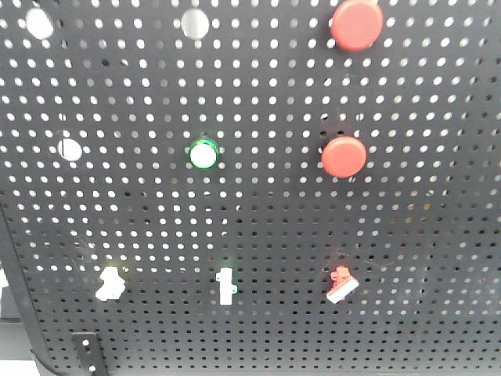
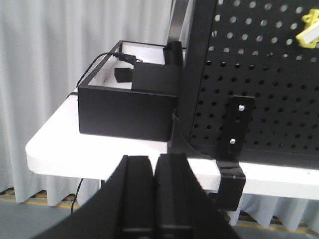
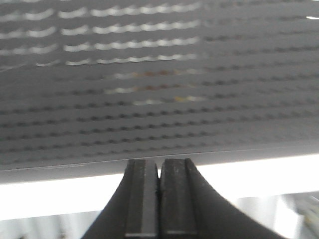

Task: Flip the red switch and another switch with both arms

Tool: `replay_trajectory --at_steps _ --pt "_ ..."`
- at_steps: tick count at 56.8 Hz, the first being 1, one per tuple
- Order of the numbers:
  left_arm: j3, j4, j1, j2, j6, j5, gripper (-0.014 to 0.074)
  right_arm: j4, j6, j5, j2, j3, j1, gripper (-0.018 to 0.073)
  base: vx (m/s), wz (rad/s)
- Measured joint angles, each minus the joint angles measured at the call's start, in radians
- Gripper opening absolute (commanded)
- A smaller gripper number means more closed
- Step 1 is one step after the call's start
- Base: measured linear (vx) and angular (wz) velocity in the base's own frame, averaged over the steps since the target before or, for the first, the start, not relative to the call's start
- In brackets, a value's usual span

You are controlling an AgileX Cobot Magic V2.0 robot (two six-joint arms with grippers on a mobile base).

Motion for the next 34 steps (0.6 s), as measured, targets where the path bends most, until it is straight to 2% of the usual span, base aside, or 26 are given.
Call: replay_trajectory --at_steps 34 --pt "0.0 -0.001 0.0 0.0 0.001 0.0 0.0003 -0.02 0.001 0.019 -0.002 0.001 -0.018 -0.0006 0.0 0.0"
